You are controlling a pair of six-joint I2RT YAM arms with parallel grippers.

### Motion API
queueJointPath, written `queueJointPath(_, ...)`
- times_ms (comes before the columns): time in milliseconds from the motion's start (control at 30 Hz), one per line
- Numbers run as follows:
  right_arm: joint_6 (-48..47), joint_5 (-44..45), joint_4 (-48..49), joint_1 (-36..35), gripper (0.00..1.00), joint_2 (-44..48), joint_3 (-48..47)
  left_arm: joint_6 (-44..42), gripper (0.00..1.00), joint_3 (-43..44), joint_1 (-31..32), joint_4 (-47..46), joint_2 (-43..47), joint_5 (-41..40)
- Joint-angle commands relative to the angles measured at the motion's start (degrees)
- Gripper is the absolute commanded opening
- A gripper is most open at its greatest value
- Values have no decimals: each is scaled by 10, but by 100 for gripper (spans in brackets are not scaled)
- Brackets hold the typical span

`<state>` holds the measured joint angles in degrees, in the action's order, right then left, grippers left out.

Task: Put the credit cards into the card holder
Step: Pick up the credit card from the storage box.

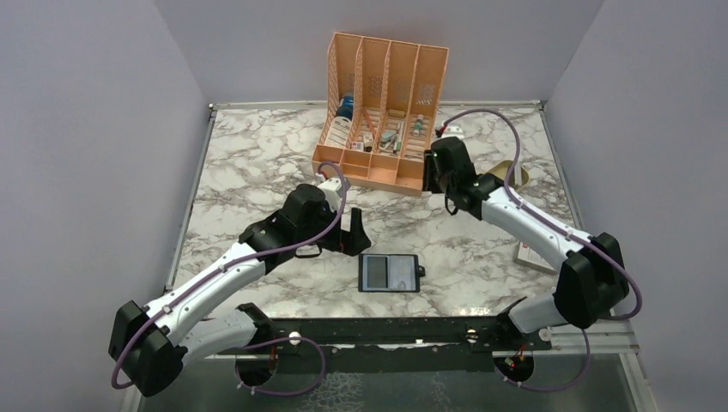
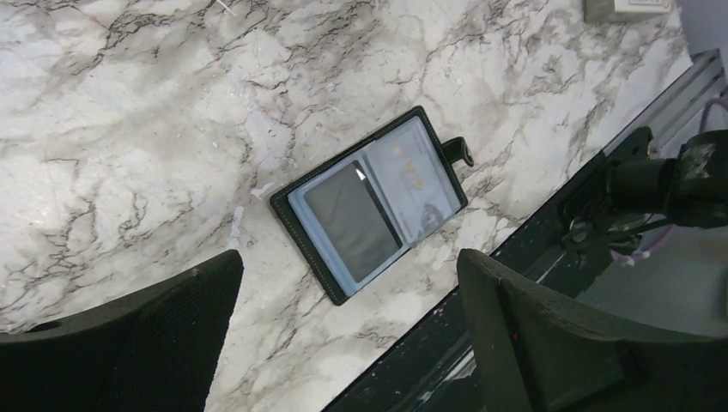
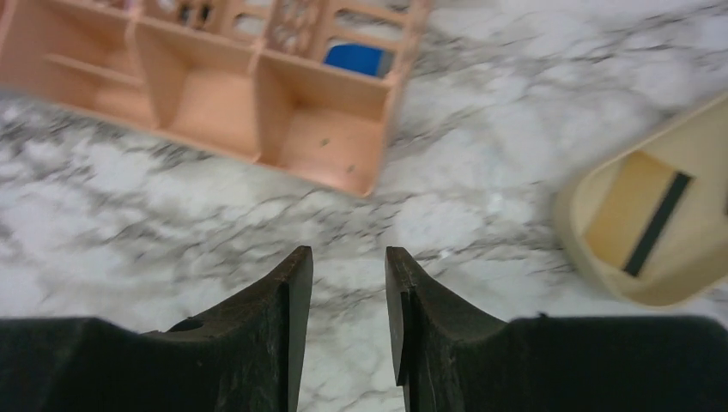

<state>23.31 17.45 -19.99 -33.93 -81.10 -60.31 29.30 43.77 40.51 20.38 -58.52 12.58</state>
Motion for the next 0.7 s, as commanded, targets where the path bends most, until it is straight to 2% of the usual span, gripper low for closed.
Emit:
queueJointPath(0, -99, 141, -47, 43, 38, -52, -59, -65, 99, 17, 0, 50, 27, -7)
queueJointPath(267, -167, 255, -74, 148, 40, -160, -145, -82, 99, 12, 0, 61, 57, -40)
queueJointPath(500, -189, 238, -105, 238, 50, -248, -204, -86, 99, 13, -1, 66, 65, -49)
queueJointPath(667, -190, 219, -132, 279, 51, -293, -230, -85, 99, 12, -1, 66, 75, -61)
